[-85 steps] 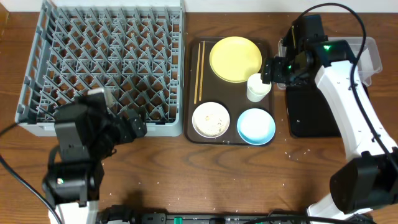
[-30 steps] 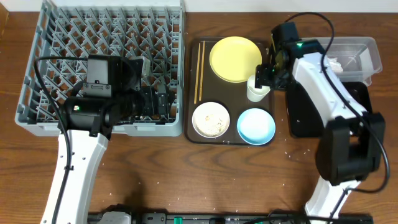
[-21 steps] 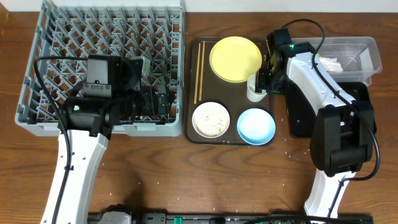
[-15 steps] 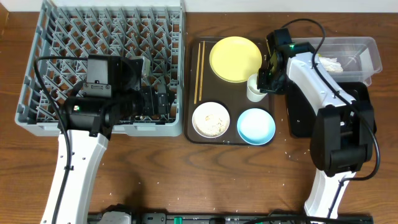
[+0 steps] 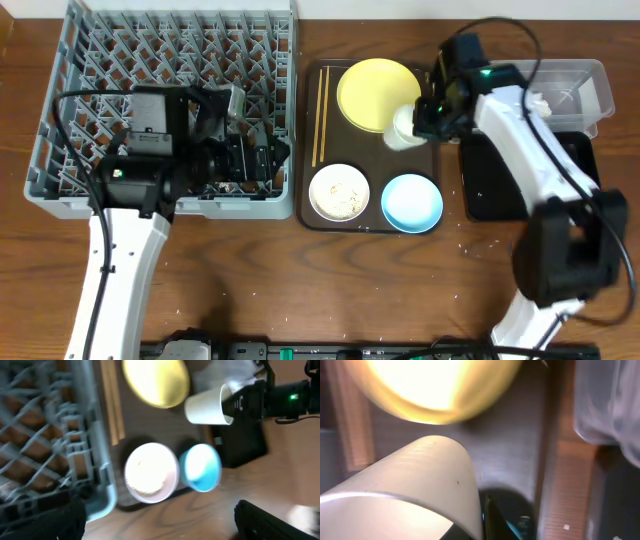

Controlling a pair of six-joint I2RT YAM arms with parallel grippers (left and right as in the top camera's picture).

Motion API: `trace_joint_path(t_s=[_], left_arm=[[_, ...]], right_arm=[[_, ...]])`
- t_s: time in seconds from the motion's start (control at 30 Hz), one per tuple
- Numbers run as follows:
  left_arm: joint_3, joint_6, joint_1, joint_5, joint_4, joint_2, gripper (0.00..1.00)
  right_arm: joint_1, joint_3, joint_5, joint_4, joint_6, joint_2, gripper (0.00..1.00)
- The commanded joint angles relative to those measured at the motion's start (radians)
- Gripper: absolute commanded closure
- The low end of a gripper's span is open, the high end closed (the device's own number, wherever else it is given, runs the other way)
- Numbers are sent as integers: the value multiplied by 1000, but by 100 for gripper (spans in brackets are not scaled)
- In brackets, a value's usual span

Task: Sort waste into correct bins and load items into the dishwasher
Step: 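Lift the cup and pass it to the left gripper over the rack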

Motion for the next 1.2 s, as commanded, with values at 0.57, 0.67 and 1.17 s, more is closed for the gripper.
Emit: trace_joint_path(t_s=[0.57,0.67,1.17], left_arm=[[-131,295,212,915,102,127,2],[-142,296,212,915,103,156,2],[-142,299,212,916,106,167,3]], right_arm=[[73,2,-970,264,-245,-110,99],[109,2,-974,271,-245,-110,99],[278,2,-975,416,-167,-53,99]])
